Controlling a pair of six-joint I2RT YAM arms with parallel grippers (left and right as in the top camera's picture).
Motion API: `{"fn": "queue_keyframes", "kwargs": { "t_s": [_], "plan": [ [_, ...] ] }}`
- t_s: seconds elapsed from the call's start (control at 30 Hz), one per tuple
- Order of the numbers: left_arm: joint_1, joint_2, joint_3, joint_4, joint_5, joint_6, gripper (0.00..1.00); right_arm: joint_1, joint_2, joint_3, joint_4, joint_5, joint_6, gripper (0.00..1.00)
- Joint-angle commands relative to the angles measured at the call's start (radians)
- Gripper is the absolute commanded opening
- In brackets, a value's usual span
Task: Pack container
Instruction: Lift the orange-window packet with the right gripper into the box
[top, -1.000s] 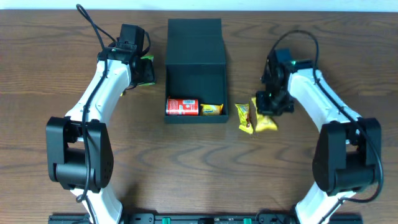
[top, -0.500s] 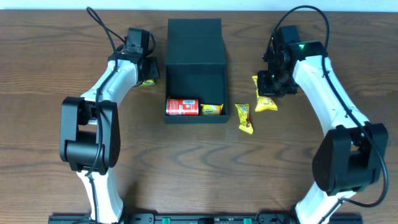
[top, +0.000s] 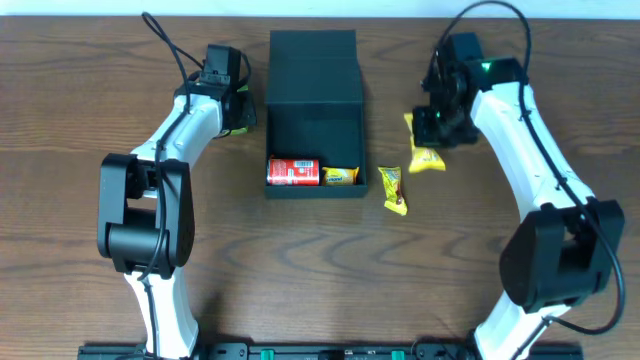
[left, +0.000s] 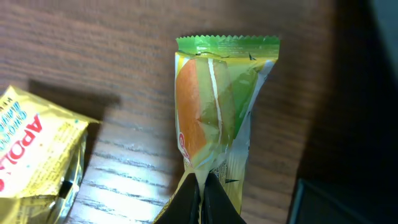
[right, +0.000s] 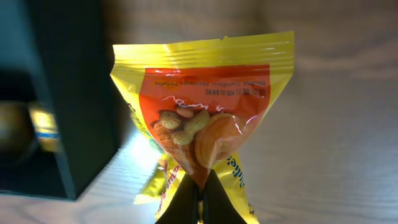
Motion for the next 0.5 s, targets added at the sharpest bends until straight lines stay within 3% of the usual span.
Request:
{"fn": "queue_keyframes", "kwargs": {
  "t_s": [0.0, 0.27, 0.47],
  "plan": [
    [0.002, 0.018, 0.061, -0.034, -0.010, 0.005, 0.05, 0.050, -0.007, 0.116, -0.005, -0.009, 0.003, 0.01],
    [-0.006, 0.008, 0.326, -0.300, -0.040, 0.024, 0.06, 0.140, -0.001, 0.148, 0.075, -0.156, -0.004, 0.01],
    [-0.004, -0.077, 0.371, -0.333, -0.059, 0.041, 0.06, 0.185, 0.086, 0.147, 0.127, -0.185, 0.020, 0.01]
  ]
}}
